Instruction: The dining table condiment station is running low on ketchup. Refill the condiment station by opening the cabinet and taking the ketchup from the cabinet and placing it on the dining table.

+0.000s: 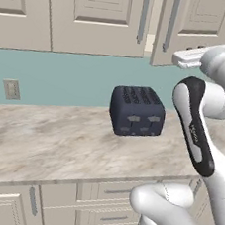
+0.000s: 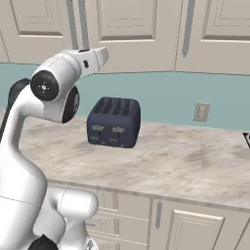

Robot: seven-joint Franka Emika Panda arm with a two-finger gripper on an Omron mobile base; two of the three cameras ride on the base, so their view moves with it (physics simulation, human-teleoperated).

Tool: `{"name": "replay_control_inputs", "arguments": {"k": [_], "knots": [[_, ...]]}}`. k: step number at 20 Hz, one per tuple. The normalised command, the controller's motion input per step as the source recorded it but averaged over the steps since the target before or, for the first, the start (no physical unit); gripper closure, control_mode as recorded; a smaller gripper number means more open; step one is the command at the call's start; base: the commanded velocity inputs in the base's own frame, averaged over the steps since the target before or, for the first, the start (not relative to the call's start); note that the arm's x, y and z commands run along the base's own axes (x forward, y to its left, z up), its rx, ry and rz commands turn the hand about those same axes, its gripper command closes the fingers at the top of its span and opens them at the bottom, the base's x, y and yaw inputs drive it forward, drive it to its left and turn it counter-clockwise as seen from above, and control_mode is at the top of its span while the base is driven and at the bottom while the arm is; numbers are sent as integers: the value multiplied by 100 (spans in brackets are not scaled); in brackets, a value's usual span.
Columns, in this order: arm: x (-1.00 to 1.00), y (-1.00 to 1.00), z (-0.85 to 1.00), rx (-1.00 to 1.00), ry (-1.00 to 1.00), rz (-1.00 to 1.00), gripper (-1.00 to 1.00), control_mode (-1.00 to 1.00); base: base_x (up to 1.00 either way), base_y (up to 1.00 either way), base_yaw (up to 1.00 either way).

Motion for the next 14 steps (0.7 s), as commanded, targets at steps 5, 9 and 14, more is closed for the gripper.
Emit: {"name": "replay_control_inputs", "arguments": {"k": [5, 9, 14], "knots": [[-25, 100, 12, -39, 0, -7, -100, -100, 0, 0, 0], [4, 97, 0, -41, 4, -14, -100, -100, 0, 0, 0], [29, 35, 0, -28, 17, -13, -100, -100, 0, 0, 0]]}}
